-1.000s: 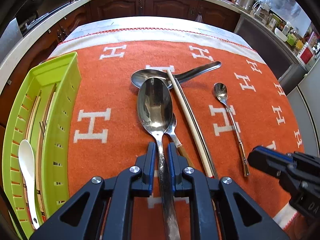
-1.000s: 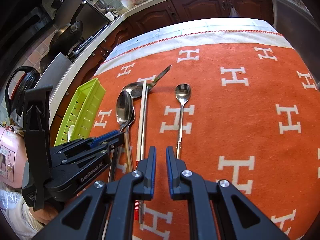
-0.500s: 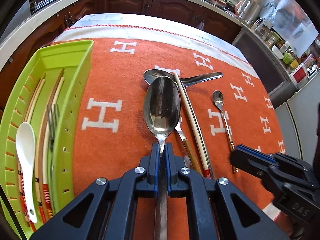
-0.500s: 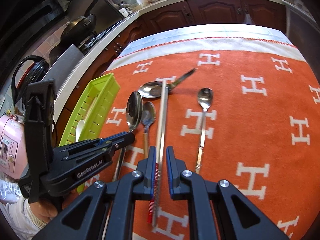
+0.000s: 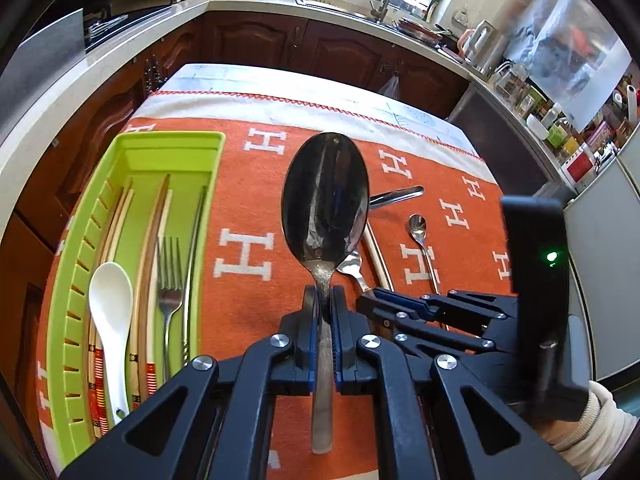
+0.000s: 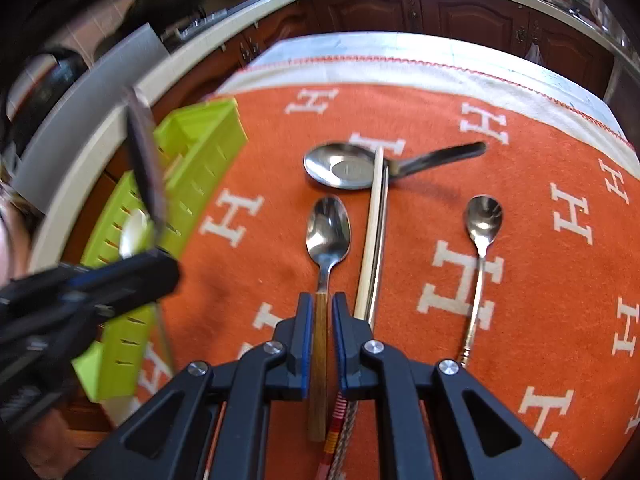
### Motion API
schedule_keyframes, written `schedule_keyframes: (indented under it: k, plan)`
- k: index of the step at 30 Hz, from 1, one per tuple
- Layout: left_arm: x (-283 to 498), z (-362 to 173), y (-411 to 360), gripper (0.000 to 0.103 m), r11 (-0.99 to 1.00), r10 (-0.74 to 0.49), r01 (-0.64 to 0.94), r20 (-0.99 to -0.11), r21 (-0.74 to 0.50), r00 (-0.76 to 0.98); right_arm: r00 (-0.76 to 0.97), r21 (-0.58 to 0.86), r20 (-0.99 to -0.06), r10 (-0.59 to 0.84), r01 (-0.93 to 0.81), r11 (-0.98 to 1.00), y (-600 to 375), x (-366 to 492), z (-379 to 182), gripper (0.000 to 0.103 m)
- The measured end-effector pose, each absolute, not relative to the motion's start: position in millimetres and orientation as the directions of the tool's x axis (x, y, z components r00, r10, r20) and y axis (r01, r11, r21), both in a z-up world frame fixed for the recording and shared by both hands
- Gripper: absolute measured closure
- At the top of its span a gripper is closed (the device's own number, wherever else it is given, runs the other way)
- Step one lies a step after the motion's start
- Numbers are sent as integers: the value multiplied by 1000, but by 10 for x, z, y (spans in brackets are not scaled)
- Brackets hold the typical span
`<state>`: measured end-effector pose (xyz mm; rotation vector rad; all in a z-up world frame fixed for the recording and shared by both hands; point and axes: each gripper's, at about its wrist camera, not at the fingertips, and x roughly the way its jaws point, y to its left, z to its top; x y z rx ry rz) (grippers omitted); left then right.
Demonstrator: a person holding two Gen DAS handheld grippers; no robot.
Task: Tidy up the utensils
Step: 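Grasp a large metal spoon with the left tool while the right tool grasps a wooden-handled spoon, then carry both spoons into the green tray and open both tools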
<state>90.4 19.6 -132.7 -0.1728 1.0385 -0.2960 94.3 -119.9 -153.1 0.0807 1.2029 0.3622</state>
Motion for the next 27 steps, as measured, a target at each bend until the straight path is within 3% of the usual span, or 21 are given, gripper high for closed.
schedule_keyframes:
  k: [12, 27]
  plan:
    - [829, -1226, 305, 100, 929, -369, 174, -781, -327, 503, 351, 371, -820, 451, -273, 887, -1210, 703, -1291, 96]
    - [511, -803, 562, 100, 927, -367, 177, -707, -331, 604, 378, 344, -801, 465, -345, 873, -972, 488, -1020, 97]
